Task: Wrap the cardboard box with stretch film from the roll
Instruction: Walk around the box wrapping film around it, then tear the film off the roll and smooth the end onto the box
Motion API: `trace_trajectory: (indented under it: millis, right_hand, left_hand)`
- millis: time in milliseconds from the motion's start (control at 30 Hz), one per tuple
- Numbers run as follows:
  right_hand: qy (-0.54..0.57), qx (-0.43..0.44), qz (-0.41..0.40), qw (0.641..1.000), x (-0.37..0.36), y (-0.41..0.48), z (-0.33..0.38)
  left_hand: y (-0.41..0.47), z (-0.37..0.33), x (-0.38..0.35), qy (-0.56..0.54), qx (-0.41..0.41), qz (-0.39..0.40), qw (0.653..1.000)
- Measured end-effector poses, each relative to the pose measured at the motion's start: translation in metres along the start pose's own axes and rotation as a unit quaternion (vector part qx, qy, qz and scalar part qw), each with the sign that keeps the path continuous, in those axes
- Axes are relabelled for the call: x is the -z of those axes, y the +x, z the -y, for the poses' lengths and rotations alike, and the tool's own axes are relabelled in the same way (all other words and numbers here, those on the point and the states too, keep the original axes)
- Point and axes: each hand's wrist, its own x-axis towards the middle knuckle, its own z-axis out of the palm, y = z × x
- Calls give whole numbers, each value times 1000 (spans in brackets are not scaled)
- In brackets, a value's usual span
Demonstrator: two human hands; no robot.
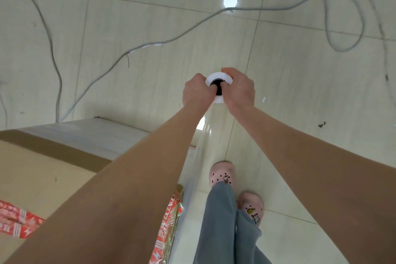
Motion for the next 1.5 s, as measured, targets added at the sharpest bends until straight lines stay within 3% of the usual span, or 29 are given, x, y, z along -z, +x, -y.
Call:
trace_trajectory:
  millis: [133, 267, 533, 733, 867, 1033, 1133, 1367, 1500]
  right_hand:
    - [-29, -11, 25, 999, 6, 6, -1]
    - [-18, -16, 36, 999, 11, 7, -1]
    - [-83, 58, 56, 993, 17, 7, -7]
    - [-160, 148, 156, 964, 33, 16, -3]
    - [-230, 275, 179, 916, 51, 13, -2]
    - [-392, 463, 160, 779, 58, 26, -20]
    - [-442, 526, 134, 714, 50, 36, -32]
    - [-437, 622, 98, 642, 25, 50, -32]
    - [-408, 664, 79, 622, 17, 54, -35]
  left_hand:
    - [-3, 4, 8, -78, 22, 64, 995]
    - [-11, 12, 8, -85, 7, 86, 993]
    - [-22, 3, -4, -94, 20, 16, 995]
    - [-47, 3, -21, -170, 75, -59, 981]
    - [-72, 9, -35, -134, 74, -159, 975]
    - [-87, 14, -68, -9, 60, -237, 969]
    - [-85, 20, -90, 38, 55, -276, 959]
    - [-54, 48, -104, 84, 23, -405, 910]
    - [-43, 55, -104, 86, -4, -398, 913]
